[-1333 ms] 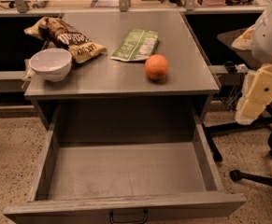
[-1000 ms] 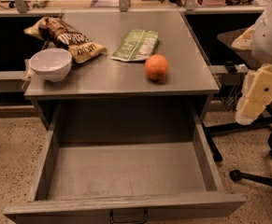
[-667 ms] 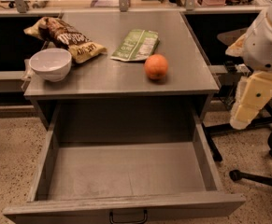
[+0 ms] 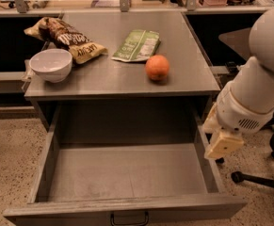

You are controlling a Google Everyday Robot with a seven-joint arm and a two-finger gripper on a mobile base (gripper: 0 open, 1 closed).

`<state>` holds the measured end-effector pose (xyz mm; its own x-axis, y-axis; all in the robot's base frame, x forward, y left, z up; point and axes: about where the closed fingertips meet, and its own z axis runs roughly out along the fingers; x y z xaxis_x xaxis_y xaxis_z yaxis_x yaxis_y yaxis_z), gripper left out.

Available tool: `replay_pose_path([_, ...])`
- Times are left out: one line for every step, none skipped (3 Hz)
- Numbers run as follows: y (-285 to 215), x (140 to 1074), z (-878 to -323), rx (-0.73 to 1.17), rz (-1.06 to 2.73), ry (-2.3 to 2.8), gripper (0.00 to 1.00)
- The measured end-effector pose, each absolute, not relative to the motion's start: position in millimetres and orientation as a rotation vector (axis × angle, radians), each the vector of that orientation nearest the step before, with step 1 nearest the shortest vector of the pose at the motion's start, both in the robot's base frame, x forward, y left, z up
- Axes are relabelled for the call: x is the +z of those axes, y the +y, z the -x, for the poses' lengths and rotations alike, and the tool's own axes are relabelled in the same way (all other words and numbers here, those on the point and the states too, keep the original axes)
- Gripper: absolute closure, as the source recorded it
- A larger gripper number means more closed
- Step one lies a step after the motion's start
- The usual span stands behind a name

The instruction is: Close top drawer

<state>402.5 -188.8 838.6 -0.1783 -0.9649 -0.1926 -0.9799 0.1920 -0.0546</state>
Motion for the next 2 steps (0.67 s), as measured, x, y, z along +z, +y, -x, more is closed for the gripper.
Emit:
replay_pose_path([-172, 798, -373, 0.224, 1.951, 2.267, 0.69])
replay_pose_path([-160, 781, -349, 0.27, 2.003, 2.25, 0.93])
